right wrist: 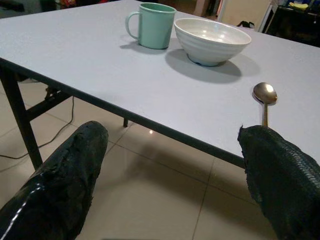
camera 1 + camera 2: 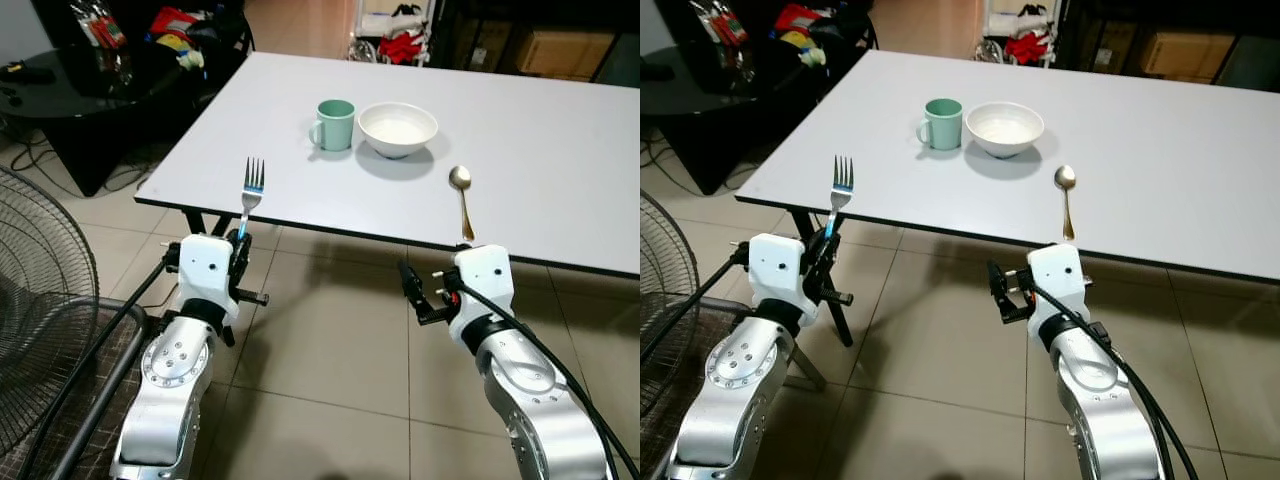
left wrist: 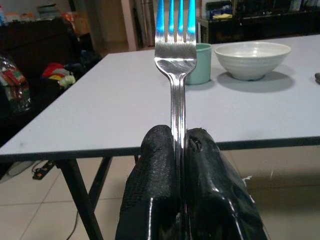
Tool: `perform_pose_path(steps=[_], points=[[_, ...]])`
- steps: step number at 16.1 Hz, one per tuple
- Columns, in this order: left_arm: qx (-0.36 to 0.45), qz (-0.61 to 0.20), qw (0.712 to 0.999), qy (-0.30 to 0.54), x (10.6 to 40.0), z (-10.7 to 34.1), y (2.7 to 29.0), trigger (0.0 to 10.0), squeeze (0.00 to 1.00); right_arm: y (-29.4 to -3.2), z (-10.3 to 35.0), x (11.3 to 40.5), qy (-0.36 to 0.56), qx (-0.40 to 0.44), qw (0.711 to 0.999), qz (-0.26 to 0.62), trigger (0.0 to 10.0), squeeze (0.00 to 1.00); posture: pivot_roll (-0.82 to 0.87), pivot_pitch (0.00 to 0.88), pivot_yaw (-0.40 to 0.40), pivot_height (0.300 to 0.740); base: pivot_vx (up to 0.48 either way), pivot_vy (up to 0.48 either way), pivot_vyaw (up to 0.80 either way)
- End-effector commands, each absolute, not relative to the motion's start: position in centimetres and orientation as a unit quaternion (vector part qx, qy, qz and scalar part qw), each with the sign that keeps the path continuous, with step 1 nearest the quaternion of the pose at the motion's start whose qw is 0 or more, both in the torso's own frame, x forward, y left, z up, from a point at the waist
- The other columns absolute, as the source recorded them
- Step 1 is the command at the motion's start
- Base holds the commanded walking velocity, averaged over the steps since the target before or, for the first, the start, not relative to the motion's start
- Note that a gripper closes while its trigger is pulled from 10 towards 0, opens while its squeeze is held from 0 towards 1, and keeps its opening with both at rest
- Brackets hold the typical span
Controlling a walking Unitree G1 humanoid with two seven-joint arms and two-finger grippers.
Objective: Setting the table
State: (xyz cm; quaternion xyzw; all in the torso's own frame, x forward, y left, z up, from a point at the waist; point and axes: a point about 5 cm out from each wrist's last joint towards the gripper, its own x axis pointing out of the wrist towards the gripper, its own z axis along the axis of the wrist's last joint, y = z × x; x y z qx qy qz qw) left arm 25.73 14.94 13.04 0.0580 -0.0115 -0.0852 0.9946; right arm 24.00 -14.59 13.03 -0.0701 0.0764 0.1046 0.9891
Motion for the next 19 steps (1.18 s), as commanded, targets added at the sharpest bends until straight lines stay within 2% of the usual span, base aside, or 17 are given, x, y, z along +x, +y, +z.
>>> perform_pose_path(steps=[1, 7, 9, 16, 19], points=[[0.060, -0.089, 0.994, -0.019, 25.85, 13.33, 14.96, 10.0, 0.00, -14.68, 13.20, 23.85, 0.068, -0.063, 0.990, 0.104, 10.0, 0.00, -0.08, 0.000, 0.024, 0.740, 0.326, 0.000, 0.00], [0.060, -0.093, 0.994, -0.022, 25.94, 13.54, 15.07, 10.0, 0.00, -14.35, 13.20, 23.88, 0.071, -0.082, 0.987, 0.120, 10.0, 0.00, -0.07, 0.000, 0.022, 0.740, 0.369, 0.000, 0.00], [0.060, -0.088, 0.994, -0.022, 25.86, 13.49, 15.21, 10.0, 0.00, -14.07, 13.18, 24.10, 0.067, -0.083, 0.986, 0.126, 10.0, 0.00, -0.06, 0.000, 0.017, 0.740, 0.382, 0.000, 0.80], [0.061, -0.090, 0.994, -0.022, 26.01, 13.42, 15.08, 10.0, 0.00, -14.26, 13.25, 24.31, 0.065, -0.067, 0.988, 0.122, 10.0, 0.00, -0.07, 0.000, 0.016, 0.740, 0.376, 0.000, 0.00], [0.059, -0.096, 0.993, -0.024, 26.18, 13.48, 14.77, 10.0, 0.00, -14.37, 13.30, 24.32, 0.066, -0.067, 0.988, 0.125, 10.0, 0.00, -0.07, 0.000, 0.013, 0.740, 0.370, 0.000, -0.80]])
